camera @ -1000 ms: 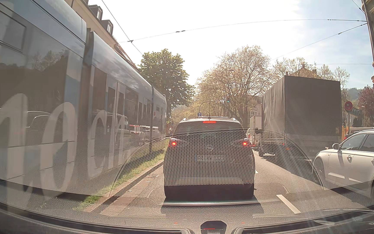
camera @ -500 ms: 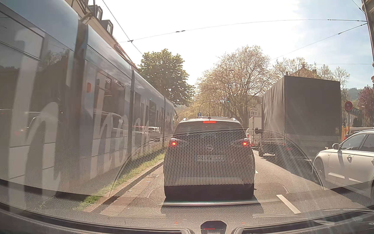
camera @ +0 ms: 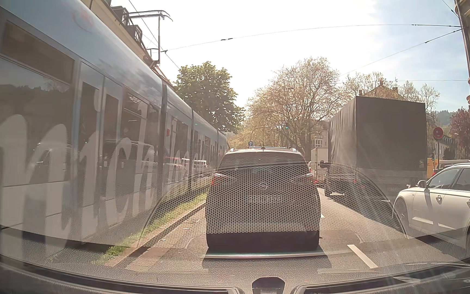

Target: Follow the waypoints while adhering to traffic rules and regulations

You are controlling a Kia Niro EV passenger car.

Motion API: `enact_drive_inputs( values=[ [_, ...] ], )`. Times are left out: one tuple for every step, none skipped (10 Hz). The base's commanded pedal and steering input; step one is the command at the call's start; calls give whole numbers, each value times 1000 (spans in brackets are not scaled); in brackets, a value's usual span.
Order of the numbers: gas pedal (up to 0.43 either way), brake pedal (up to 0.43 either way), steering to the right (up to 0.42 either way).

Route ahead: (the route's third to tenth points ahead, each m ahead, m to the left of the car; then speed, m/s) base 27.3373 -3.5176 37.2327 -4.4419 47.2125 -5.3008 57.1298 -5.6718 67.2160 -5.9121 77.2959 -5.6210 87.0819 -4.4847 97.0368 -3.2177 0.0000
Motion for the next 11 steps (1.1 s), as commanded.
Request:
enact_drive_inputs(
  values=[
    [0,220,55],
    [0,220,55],
    [0,220,55],
    [0,220,55],
    [0,226,55],
    [0,220,55],
    [0,213,55],
    [0,116,55],
    [0,0,55],
    [0,0,55],
    [0,0,55]
  ],
)
